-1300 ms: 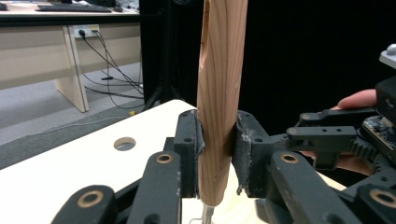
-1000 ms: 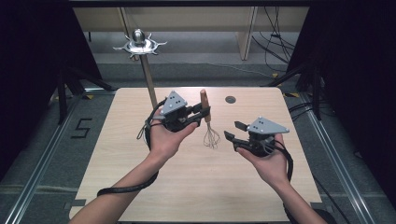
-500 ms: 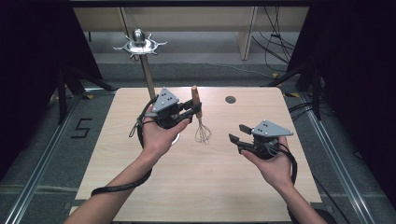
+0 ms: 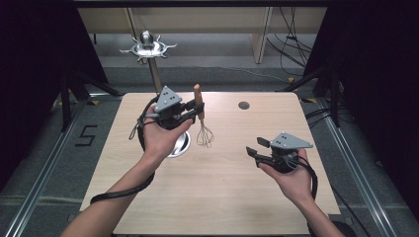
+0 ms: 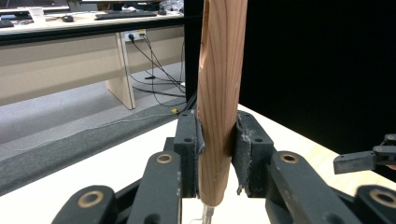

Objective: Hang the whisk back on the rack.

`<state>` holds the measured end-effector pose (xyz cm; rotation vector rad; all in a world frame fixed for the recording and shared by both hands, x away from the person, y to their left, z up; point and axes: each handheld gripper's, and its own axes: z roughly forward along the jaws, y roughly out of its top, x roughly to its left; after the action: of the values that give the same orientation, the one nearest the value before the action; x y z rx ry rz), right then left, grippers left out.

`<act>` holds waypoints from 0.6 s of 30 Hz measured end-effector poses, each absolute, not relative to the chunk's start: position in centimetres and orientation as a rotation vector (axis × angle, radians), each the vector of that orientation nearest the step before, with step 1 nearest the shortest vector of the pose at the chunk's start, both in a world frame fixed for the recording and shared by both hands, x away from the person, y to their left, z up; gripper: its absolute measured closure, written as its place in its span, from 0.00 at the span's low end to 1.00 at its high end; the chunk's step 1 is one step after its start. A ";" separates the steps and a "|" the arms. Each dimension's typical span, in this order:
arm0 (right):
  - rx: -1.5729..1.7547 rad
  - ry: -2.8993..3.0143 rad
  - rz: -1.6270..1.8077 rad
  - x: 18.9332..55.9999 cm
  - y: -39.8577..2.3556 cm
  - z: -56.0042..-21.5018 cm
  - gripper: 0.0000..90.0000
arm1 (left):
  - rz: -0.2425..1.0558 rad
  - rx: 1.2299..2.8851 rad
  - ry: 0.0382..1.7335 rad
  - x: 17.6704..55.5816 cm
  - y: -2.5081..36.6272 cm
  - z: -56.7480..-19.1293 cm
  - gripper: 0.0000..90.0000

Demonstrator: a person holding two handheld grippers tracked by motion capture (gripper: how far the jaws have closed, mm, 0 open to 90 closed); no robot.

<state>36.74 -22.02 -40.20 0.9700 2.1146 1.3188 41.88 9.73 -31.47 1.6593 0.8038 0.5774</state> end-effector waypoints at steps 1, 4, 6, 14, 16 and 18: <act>0.975 2.101 1.319 36.7 -22.1 -40.3 0.53 | 0.579 1.659 0.805 41.9 9.8 -31.4 0.80; 0.979 2.088 1.325 36.7 -22.2 -40.5 0.53 | 0.586 1.665 0.808 42.0 10.0 -31.2 0.80; 0.968 2.093 1.314 36.8 -22.5 -40.6 0.53 | 0.588 1.666 0.810 42.0 10.2 -31.1 0.80; 0.975 2.110 1.299 36.8 -22.9 -40.7 0.53 | 0.598 1.670 0.819 42.1 10.7 -30.6 0.80; 0.978 2.097 1.303 36.7 -22.9 -40.9 0.53 | 0.599 1.672 0.817 42.1 10.9 -30.4 0.80; 0.998 2.106 1.304 36.6 -22.9 -40.9 0.53 | 0.596 1.671 0.818 42.0 11.0 -30.3 0.80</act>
<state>36.61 -22.88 -40.88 0.9984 2.1058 1.3043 42.04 10.98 -30.32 1.6708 0.8183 0.5963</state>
